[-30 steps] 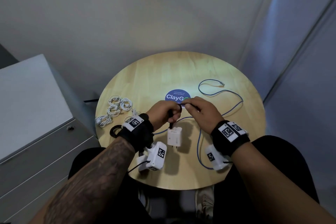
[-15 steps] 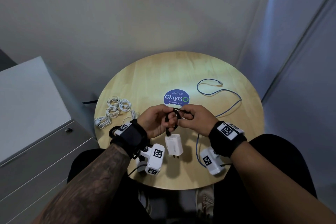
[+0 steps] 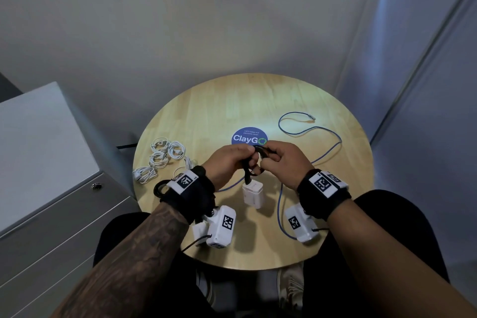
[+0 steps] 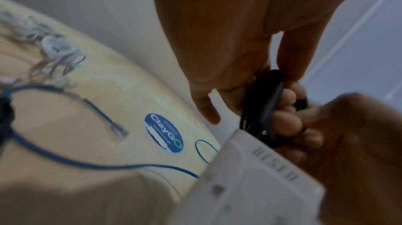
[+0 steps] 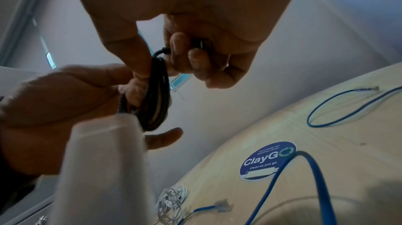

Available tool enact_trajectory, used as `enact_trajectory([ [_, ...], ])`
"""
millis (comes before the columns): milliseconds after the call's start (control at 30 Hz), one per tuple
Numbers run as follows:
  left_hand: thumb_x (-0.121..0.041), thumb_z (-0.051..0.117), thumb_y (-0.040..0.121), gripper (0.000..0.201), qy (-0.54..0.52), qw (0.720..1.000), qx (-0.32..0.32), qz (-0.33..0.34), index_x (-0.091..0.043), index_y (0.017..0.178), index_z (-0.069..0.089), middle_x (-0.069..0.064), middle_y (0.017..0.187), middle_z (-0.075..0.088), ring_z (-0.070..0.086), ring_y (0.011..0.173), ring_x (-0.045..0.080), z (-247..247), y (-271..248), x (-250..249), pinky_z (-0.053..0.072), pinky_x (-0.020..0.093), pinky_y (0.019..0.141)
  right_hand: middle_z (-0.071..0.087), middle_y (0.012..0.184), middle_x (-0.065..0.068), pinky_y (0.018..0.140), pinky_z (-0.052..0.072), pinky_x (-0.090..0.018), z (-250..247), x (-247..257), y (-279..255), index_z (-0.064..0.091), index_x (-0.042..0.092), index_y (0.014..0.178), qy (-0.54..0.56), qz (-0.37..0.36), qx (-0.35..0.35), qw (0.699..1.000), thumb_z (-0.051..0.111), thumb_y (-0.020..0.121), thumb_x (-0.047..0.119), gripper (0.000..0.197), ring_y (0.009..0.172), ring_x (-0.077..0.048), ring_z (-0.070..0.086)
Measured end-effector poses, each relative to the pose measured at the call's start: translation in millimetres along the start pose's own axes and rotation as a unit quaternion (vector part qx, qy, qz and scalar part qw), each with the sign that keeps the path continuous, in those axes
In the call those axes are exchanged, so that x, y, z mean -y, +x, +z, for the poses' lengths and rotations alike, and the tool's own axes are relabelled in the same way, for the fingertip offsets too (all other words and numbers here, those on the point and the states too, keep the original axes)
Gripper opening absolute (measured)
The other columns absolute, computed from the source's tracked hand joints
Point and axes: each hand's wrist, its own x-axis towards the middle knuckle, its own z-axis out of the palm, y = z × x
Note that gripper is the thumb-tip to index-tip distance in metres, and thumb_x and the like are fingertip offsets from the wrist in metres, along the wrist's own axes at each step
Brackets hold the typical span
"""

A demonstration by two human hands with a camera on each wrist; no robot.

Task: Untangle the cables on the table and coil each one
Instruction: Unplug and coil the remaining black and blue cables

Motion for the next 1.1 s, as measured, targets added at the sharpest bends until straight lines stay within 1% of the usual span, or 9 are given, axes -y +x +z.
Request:
enact_trajectory([
  [133,-0.021,0.045,0.103,0.028,-0.031,0.998,-0.060,-0.002,-0.007,0.080,0.055,0.001,0.066,0.035,0.034,0.058,0.013,7.5,2.3,8.5,0.036,0.021,0.056,0.047,0.052,0.021,0.061,0.035,-0.021,5.5,-10.0,4.0,0.052,0.020,0.079,-0.033,-0.015,-0.012,0.999,0.060,0.085,0.011,0.014,0.054,0.000,0.042],
  [233,-0.020,0.039,0.105,0.034,0.024,0.996,-0.090,0.010,-0.009,0.077,0.054,-0.008,0.056,0.034,0.028,0.052,0.010,7.5,6.1,4.1,0.026,0.020,0.050,0.057,0.082,0.015,0.074,0.040,-0.021,7.8,-21.3,9.8,0.054,0.026,0.094,-0.023,-0.028,-0.036,0.999,0.048,0.090,0.026,0.007,0.078,-0.003,0.052],
  [333,-0.018,0.040,0.104,0.034,0.024,0.996,-0.087,0.012,-0.009,0.075,0.053,-0.012,0.052,0.035,0.026,0.050,0.009,7.2,4.2,-1.5,0.024,0.019,0.048,0.059,0.099,0.006,0.086,0.039,-0.022,3.5,-30.3,16.1,0.066,0.027,0.100,-0.097,-0.073,-0.091,0.988,0.053,0.093,0.023,0.015,0.098,-0.014,0.054],
  [500,-0.017,0.039,0.104,0.034,0.031,0.997,-0.074,0.001,-0.009,0.074,0.052,-0.011,0.052,0.034,0.025,0.051,0.009,5.6,4.5,-4.4,0.022,0.020,0.049,0.071,0.090,0.000,0.078,0.051,-0.022,5.3,-25.6,13.3,0.070,0.026,0.095,0.086,0.001,-0.065,0.994,0.060,0.092,-0.001,0.029,0.081,-0.010,0.065],
  [600,-0.016,0.038,0.105,0.033,0.067,0.996,-0.063,-0.009,-0.009,0.075,0.051,-0.008,0.055,0.033,0.026,0.052,0.010,6.9,3.5,-5.0,0.024,0.021,0.050,0.070,0.095,-0.007,0.066,0.053,-0.020,8.4,-25.4,12.7,0.069,0.019,0.099,0.138,0.034,-0.055,0.988,0.057,0.093,-0.002,0.025,0.078,-0.009,0.067],
  [733,-0.014,0.042,0.104,0.018,0.104,0.990,-0.090,-0.005,-0.013,0.086,0.044,-0.006,0.060,0.037,0.032,0.048,0.006,11.7,3.0,-2.8,0.028,0.020,0.050,0.066,0.090,-0.010,0.068,0.057,-0.026,9.5,-24.4,14.4,0.068,0.012,0.100,0.226,0.082,-0.049,0.969,0.057,0.094,-0.002,0.018,0.072,-0.012,0.065],
  [833,-0.012,0.045,0.103,0.012,0.104,0.989,-0.107,0.000,-0.014,0.091,0.043,-0.007,0.058,0.039,0.034,0.045,0.004,13.3,2.2,-2.2,0.029,0.019,0.049,0.064,0.087,-0.015,0.070,0.055,-0.031,8.1,-23.7,15.7,0.069,0.015,0.096,0.256,0.123,-0.036,0.958,0.059,0.093,0.002,0.016,0.074,-0.023,0.061],
  [1033,-0.012,0.043,0.103,0.014,0.099,0.989,-0.110,-0.008,-0.014,0.090,0.042,-0.002,0.060,0.037,0.033,0.045,0.004,18.0,-1.8,2.9,0.029,0.018,0.047,0.069,0.084,-0.008,0.062,0.045,-0.024,7.5,-22.5,13.4,0.069,0.017,0.095,0.208,0.145,-0.056,0.966,0.071,0.087,0.016,0.008,0.073,-0.017,0.065],
  [1100,-0.011,0.043,0.103,0.014,0.094,0.990,-0.106,-0.014,-0.014,0.089,0.042,-0.002,0.059,0.037,0.033,0.047,0.006,19.7,-3.0,4.4,0.029,0.019,0.048,0.063,0.077,-0.007,0.056,0.040,-0.023,8.8,-25.0,15.7,0.068,0.016,0.093,0.239,0.171,-0.060,0.954,0.071,0.087,0.014,0.007,0.060,-0.016,0.056],
])
